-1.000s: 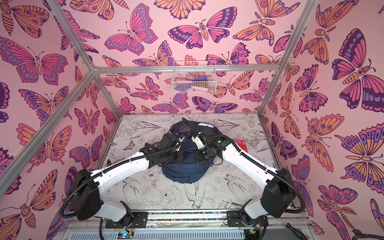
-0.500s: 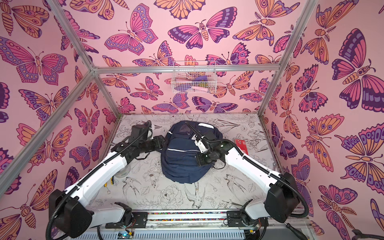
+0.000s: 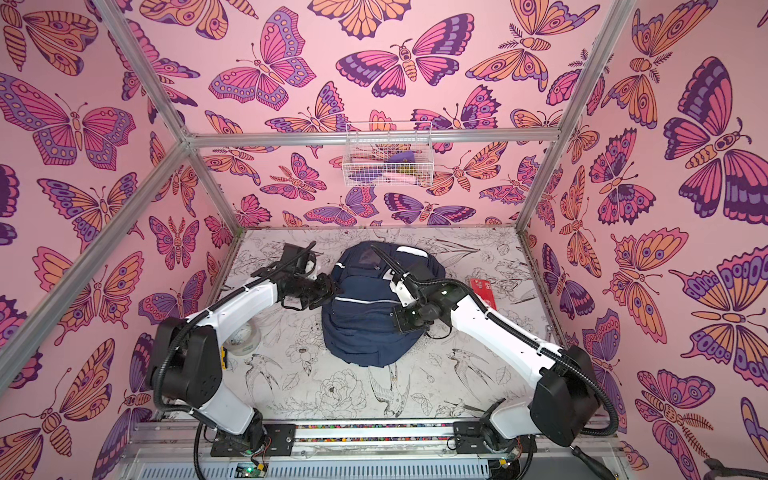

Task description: Pack the student bag

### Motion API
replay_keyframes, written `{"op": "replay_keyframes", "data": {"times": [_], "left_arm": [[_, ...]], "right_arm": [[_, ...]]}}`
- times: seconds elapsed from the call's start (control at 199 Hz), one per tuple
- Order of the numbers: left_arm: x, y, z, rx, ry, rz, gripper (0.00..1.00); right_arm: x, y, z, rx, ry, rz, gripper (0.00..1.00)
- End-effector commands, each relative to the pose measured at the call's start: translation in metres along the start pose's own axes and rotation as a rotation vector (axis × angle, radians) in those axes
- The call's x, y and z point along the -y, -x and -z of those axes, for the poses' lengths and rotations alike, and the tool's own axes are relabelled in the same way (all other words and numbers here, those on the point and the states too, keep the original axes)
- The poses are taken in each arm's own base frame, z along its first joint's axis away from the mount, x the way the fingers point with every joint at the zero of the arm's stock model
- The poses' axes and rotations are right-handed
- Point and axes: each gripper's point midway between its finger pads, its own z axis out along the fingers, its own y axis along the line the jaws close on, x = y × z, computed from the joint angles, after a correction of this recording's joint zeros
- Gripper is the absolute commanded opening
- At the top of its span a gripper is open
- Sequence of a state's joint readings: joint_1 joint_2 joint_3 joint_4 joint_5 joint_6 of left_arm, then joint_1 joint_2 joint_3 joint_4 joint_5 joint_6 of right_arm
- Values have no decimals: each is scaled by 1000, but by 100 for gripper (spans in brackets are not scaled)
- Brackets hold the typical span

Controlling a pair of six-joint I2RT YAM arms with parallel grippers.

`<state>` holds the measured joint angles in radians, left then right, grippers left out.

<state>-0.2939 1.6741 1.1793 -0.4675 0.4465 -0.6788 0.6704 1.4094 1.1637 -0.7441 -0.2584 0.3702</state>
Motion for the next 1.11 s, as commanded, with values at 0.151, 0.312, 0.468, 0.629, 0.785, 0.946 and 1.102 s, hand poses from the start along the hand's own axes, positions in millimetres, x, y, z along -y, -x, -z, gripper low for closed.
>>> {"op": "replay_keyframes", "data": {"times": [0.151,0.312,0.468,0.629,0.785,0.946,1.102], "left_arm": [[15,11,-19,-33,-98,81,38],[28,13,-19,-19,-195,125,5],[39,14,-8,36,-286,178,0],[51,13,3,90,-357,198,0],[60,14,13,139,-395,200,0],[52,10,22,186,-387,213,0],[35,-8,22,181,-363,242,0]], "right_arm": [[0,-4,6,-5,2,-9,0],[-4,0,4,-1,-2,-5,0],[-26,-1,-7,-46,-7,57,0],[-65,11,-15,-50,32,83,0],[-56,23,-47,-80,-87,6,0],[-20,34,-47,-69,-207,-31,0],[-5,37,-39,-98,-178,19,0]]}}
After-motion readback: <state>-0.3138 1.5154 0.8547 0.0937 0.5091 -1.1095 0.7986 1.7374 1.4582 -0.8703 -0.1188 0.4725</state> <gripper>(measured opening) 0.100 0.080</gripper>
